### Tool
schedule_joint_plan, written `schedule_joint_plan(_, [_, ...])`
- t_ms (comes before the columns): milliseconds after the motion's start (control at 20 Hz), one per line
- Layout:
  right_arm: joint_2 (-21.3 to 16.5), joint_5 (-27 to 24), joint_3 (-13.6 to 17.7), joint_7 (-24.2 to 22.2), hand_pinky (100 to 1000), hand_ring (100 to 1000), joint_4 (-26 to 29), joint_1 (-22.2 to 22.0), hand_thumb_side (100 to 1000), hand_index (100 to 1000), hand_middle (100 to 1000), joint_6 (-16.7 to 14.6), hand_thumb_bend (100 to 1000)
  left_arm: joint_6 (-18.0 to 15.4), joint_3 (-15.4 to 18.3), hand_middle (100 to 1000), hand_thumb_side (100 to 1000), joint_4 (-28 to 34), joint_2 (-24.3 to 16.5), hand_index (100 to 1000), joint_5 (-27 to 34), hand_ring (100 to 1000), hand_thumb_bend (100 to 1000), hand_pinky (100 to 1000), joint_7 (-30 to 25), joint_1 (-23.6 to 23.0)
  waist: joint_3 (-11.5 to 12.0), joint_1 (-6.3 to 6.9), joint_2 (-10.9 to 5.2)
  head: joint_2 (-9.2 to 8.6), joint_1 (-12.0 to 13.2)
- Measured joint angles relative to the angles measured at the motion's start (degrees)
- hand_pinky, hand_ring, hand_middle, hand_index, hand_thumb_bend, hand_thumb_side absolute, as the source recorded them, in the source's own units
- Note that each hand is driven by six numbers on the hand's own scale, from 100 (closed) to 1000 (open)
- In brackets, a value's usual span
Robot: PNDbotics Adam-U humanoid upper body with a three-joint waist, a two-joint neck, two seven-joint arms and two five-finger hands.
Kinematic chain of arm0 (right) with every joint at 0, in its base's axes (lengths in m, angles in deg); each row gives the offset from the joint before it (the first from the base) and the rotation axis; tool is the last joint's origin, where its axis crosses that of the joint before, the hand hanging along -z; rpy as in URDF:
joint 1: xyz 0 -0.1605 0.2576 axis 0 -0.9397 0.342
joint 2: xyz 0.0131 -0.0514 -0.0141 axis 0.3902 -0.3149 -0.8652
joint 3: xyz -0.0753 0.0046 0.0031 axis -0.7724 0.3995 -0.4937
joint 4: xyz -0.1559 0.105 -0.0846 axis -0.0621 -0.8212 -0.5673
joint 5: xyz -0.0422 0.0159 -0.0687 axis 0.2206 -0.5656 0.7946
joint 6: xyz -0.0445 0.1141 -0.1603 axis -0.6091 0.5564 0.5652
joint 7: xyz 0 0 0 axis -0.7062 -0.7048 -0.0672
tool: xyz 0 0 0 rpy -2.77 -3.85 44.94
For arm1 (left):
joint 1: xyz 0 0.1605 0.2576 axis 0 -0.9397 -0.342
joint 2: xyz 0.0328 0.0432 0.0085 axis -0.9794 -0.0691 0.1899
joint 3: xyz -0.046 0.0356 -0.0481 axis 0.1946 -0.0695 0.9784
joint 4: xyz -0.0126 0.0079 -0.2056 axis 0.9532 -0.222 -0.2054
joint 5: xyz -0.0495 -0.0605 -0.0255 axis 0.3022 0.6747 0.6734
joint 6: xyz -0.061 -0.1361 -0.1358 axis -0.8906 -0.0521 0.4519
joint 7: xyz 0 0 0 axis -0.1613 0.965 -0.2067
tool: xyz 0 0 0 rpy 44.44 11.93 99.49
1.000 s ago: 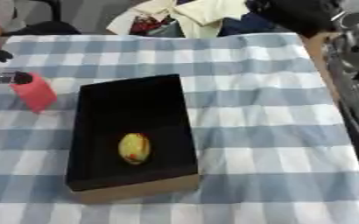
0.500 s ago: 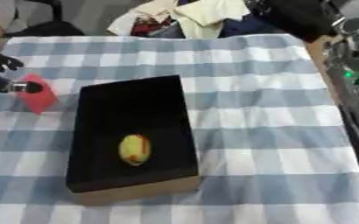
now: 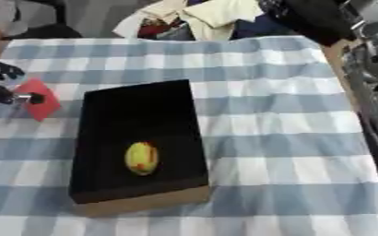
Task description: Pick up objects on the table and place them in the box.
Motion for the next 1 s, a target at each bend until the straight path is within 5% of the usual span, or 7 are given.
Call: schedule_joint_plan(1000, [0.0, 0.1, 0.4, 0.0, 850, 816, 0.0, 0.0, 837, 805, 728, 0.0, 100, 1.2, 1.0, 718, 859, -5.2, 2.1, 943, -2.0, 857, 392, 810, 2.5, 0.6, -0.5, -0.32, 0.77, -1.01, 0.5])
